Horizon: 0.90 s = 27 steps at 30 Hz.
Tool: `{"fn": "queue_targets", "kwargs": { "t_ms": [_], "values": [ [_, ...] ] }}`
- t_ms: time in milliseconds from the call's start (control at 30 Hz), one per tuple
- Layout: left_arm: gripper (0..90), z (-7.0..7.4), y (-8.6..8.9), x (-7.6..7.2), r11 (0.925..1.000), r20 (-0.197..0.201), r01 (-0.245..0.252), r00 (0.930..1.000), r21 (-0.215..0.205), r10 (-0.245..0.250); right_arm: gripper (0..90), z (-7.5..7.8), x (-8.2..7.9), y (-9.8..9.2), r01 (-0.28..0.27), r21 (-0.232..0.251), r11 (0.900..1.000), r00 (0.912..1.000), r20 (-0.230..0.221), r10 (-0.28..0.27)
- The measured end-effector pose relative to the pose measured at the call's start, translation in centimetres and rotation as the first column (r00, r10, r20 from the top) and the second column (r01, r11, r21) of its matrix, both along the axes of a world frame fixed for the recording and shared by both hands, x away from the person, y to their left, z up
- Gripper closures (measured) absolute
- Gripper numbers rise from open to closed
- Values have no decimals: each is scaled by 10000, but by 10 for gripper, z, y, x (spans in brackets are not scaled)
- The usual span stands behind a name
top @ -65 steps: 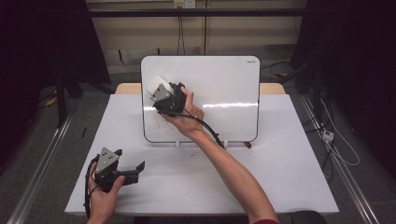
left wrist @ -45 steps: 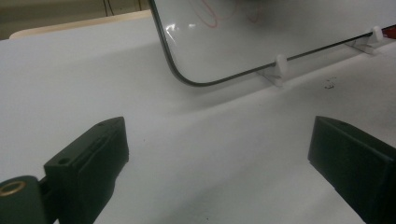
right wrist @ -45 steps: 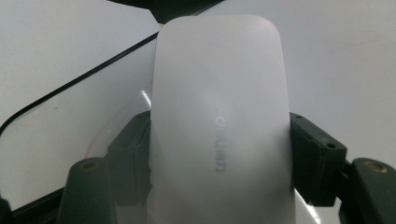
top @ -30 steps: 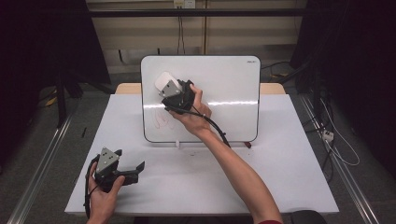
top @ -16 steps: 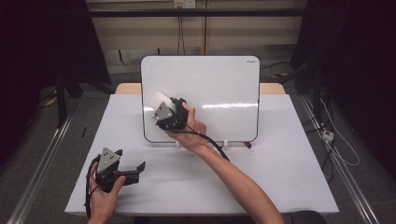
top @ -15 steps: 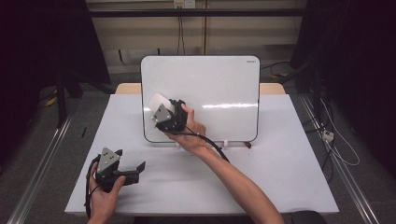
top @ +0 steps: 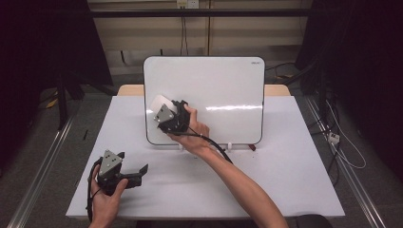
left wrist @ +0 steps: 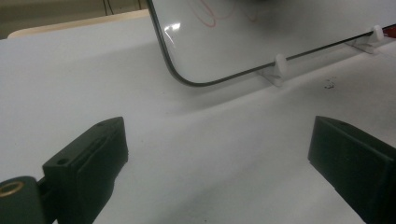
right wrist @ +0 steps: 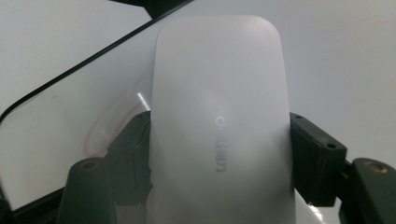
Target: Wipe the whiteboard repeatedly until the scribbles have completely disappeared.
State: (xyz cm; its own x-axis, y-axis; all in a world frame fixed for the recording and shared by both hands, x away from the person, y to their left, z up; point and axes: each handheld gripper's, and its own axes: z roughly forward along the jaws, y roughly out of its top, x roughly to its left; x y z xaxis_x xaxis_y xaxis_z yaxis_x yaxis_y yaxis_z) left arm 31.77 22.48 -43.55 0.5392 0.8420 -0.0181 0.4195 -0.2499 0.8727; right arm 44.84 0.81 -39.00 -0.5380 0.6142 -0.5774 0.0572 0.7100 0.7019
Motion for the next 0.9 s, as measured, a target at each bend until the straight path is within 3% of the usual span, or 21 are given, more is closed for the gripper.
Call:
{"fn": "queue_targets", "kwargs": {
  "t_ms": [233, 400, 600, 900],
  "values": [
    [46, 1, 2, 0, 9998, 42, -179, 9998, -27, 179, 314, 26, 24, -8, 614, 817, 9948, 9981, -20, -615],
    [46, 0, 2, 0, 9999, 21, -156, 9999, -28, 156, 314, 23, 21, -5, 752, 766, 9942, 9967, 260, -774],
    [46, 1, 0, 0, 9999, 69, -156, 9999, 22, 156, 314, 7, 8, 3, 136, 187, 9997, 9993, 345, -143],
    [46, 1, 1, -1, 9999, 52, -162, 9999, 43, 161, 314, -22, -18, 15, -586, -527, 9969, 9981, 147, 595]
  ]
}}
